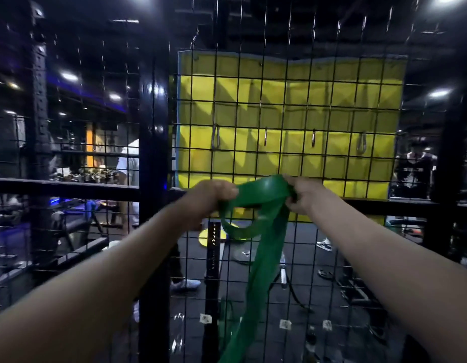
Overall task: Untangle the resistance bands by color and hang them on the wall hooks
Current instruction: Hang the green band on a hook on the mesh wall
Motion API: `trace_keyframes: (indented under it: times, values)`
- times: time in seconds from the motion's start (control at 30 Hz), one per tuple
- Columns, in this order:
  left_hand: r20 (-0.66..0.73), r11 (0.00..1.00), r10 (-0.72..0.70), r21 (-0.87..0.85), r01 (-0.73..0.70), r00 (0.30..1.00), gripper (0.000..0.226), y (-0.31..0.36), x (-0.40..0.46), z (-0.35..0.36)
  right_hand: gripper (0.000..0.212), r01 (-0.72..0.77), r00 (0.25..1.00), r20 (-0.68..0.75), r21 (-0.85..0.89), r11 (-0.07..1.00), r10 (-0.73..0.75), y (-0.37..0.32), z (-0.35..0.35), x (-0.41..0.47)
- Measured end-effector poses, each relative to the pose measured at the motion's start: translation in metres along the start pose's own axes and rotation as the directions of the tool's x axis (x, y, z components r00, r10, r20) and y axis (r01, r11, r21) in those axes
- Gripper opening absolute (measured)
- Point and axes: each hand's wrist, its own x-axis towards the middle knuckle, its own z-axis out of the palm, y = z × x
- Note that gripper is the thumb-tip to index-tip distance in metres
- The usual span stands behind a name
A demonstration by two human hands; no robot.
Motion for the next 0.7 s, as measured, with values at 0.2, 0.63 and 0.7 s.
trace_keyframes:
  times: [0.2, 0.63, 0.7]
  values:
    - [-0.173, 0.978, -0.062, -0.205, 0.026, 0.983, 0.023, 0.017, 0.052, -0.021, 0.024, -0.024, 0.985, 0.120, -0.605, 0.796, 0.121, 0.025, 0.006, 0.002]
    - [-0.074, 0.955, -0.065, -0.293, 0.041, 0.995, 0.012, 0.003, 0.132, -0.039, 0.030, 0.577, 0.769, 0.598, -0.497, 0.649, -0.226, -0.005, 0.053, 0.030]
    - [-0.052, 0.955, -0.059, -0.293, 0.041, 0.997, 0.011, 0.001, 0.133, -0.045, 0.029, 0.609, 0.774, 0.543, -0.496, 0.619, -0.326, -0.007, 0.061, 0.035]
